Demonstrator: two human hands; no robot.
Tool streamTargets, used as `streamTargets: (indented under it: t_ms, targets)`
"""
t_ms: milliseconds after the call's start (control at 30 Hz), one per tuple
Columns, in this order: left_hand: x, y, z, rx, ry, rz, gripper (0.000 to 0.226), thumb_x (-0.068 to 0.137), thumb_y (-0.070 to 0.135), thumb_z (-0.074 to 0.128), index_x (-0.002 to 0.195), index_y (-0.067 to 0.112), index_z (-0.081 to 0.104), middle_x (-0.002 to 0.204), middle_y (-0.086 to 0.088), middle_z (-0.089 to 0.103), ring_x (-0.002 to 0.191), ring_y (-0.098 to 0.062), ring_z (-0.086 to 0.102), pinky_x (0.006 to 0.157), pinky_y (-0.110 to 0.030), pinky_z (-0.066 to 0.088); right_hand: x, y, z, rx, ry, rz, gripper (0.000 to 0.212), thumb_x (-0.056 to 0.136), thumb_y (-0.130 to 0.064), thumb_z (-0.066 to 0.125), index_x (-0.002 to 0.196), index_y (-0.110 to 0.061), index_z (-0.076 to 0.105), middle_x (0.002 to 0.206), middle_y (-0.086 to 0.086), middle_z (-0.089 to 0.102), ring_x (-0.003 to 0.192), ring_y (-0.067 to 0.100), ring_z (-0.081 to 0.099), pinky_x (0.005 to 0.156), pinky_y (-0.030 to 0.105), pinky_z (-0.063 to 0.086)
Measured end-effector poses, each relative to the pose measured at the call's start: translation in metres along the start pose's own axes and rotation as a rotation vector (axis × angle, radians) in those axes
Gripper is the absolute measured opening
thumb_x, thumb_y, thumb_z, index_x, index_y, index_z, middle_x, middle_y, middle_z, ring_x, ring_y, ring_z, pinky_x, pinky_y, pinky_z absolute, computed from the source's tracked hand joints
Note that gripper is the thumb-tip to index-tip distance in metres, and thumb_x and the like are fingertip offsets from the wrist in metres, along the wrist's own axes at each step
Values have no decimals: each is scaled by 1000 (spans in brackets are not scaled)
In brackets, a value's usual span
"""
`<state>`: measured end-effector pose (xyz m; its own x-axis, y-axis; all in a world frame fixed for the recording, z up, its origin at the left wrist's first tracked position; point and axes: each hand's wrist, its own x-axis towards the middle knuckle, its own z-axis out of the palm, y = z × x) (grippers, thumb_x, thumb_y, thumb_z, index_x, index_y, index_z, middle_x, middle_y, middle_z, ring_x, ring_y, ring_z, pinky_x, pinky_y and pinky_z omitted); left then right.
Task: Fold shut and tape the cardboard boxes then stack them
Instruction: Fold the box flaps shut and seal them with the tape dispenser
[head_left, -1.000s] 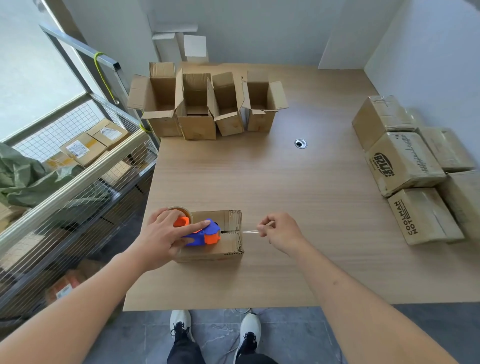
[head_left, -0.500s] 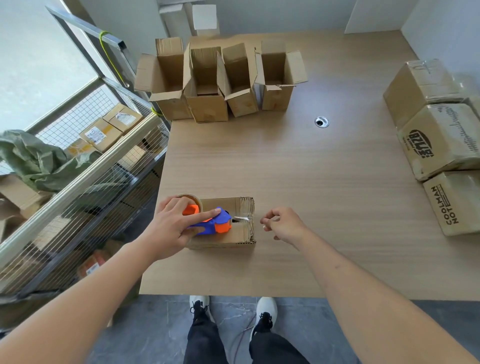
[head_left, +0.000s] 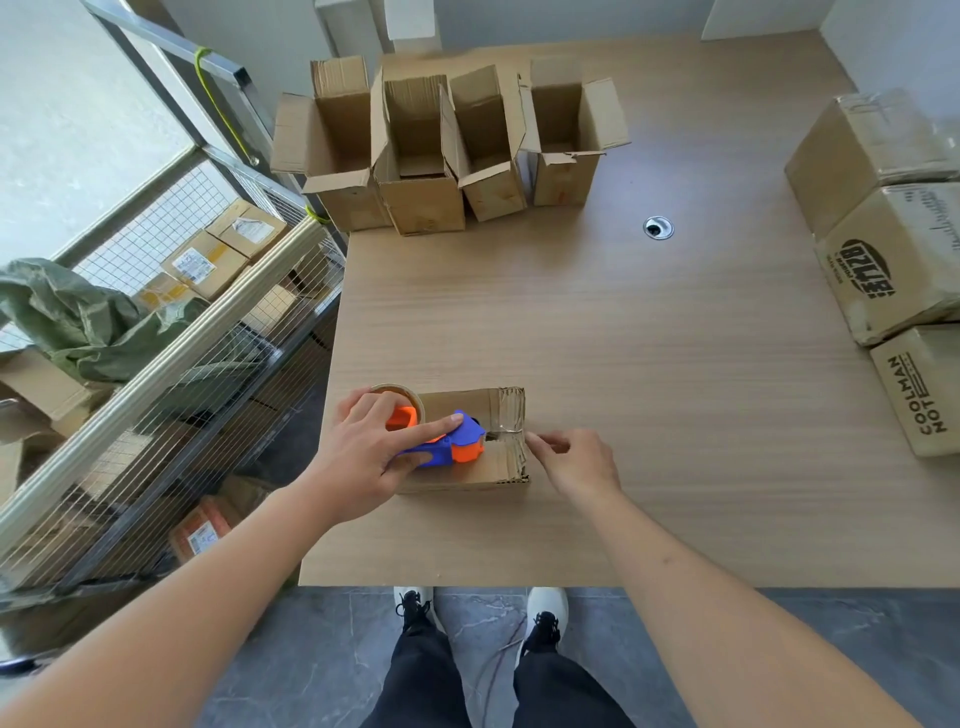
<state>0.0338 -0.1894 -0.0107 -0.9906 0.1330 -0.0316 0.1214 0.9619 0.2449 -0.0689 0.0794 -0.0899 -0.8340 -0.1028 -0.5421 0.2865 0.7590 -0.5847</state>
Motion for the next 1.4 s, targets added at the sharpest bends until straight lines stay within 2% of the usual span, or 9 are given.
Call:
streamTargets:
  t_ms: [167,300,400,667,800,967,1133,1300,1400]
  targets:
    - [2,1,-1,26,-15,12,49,101,49,38,149,56,39,119,3,52,116,-21,41,112,-48,29,-14,-20,24,311,180,-181,40,108,-27,42,146,-25,55,146,-8,57,137,10,49,111,24,36]
    - [1,1,-6,35,-13,18,50,101,43,47,149,57,39,119,2,53,115,-20,37,111,-44,26,-25,-35,41,379,129,-384,44,111,-25,34,154,-34,42,165,-15,25,150,-5,19,122,22,19]
    - [4,2,-15,17,-111,-23,54,105,45,47,150,66,25,123,4,47,117,-24,38,113,-38,21,-27,-29,53,309,169,-418,44,111,-38,32,153,-36,43,167,-19,15,151,0,20,120,27,23]
    - [23,5,-48,-37,-387,-16,49,105,52,42,147,70,23,109,3,49,102,-20,48,101,-38,38,-26,-29,66,234,375,-379,52,106,-53,23,144,-37,55,162,-17,34,143,12,40,111,24,31]
    - [33,3,-59,-162,-478,-67,47,105,49,45,145,69,31,101,3,55,97,-19,54,95,-41,46,-26,-30,64,250,378,-380,47,107,-47,30,143,-35,57,160,-14,38,143,12,41,115,35,38]
    - [47,-11,-64,-369,-553,-179,42,104,41,51,141,61,47,134,16,59,116,-17,54,100,-39,46,-27,-31,63,257,370,-372,37,109,-35,42,142,-36,59,160,-15,38,142,10,44,112,38,43]
    - [53,-32,-67,-504,-664,-253,36,102,38,55,126,65,57,120,25,63,114,-11,57,93,-33,43,-30,-35,60,229,369,-346,36,108,-34,46,140,-42,59,160,-19,37,140,9,46,105,36,47]
    - [35,-81,-77,-621,-755,-286,33,104,32,57,131,51,63,127,15,68,118,-14,62,106,-37,44,-33,-40,59,214,373,-306,35,107,-38,48,137,-51,57,158,-25,37,140,4,45,98,34,52]
    - [20,-115,-82,-683,-773,-311,35,106,22,55,131,46,65,122,18,71,113,-9,65,92,-22,45,-35,-43,59,188,391,-297,34,107,-41,47,137,-54,56,157,-28,37,138,2,47,92,30,53]
